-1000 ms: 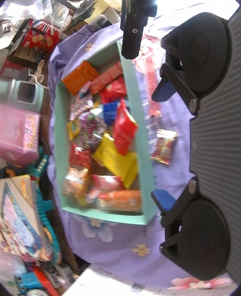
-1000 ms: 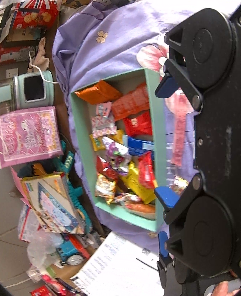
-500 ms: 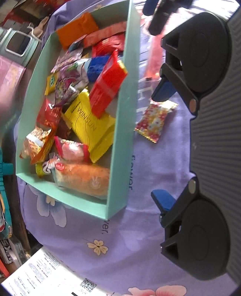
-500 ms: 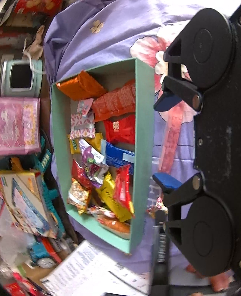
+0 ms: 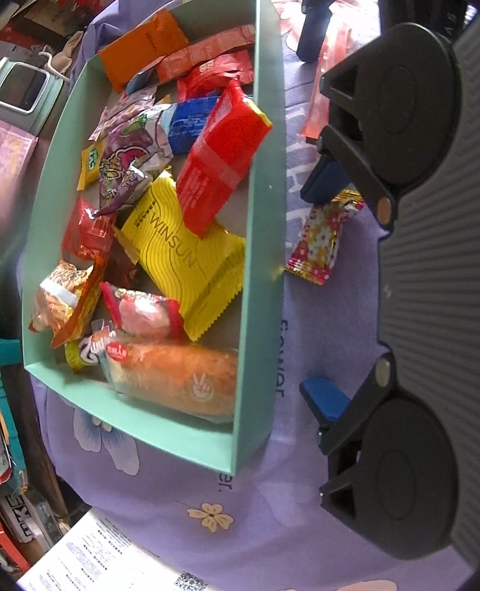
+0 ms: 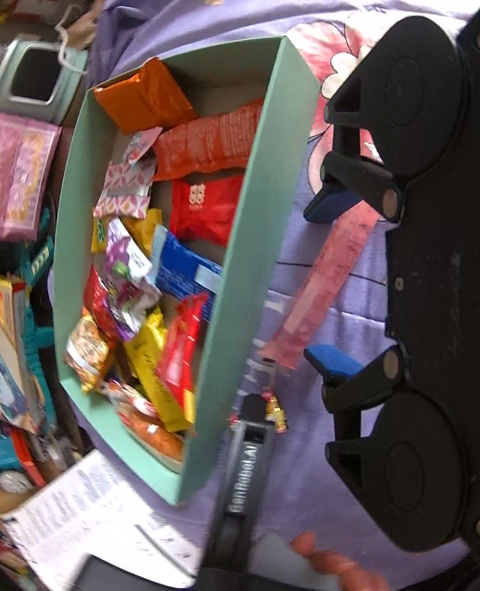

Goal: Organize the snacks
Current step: 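Move left gripper to floral candy while right gripper approaches pink jelly stick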

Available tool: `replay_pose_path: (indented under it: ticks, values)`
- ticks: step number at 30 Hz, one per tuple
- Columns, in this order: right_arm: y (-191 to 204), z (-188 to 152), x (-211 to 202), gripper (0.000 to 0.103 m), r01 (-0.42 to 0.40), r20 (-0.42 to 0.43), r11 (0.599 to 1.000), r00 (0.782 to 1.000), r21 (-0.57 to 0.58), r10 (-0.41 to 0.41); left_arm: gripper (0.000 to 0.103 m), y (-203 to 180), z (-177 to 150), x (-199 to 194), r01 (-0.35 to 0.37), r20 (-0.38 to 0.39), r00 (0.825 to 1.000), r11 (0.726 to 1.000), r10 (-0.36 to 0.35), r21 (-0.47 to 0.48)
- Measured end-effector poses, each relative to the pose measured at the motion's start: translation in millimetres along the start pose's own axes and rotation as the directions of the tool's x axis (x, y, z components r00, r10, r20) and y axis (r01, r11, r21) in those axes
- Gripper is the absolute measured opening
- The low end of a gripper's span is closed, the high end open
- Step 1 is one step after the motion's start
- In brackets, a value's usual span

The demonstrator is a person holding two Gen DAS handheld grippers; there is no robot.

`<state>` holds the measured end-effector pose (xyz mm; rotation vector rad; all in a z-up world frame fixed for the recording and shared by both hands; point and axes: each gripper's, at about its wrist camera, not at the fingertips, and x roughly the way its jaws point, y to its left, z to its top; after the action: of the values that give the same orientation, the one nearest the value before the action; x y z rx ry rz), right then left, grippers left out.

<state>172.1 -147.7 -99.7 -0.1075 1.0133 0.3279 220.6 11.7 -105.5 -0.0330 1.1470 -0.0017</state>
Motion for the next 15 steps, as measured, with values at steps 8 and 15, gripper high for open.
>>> replay_pose_path:
  ticks: [8, 15]
  values:
    - [19.3, -11.1, -15.8, 0.028, 0.004, -0.048, 0.998, 0.999, 0.063, -0.001, 0.103, 18.0, -10.6, -9.8, -0.013, 0.008, 1.0, 1.0, 0.013, -0.006]
    - [29.3, -7.0, -17.2, 0.028, -0.01, -0.063, 0.997, 0.998, 0.071, 0.014, 0.103, 40.2, -17.7, -13.6, -0.013, -0.004, 1.0, 0.998, 0.013, -0.055]
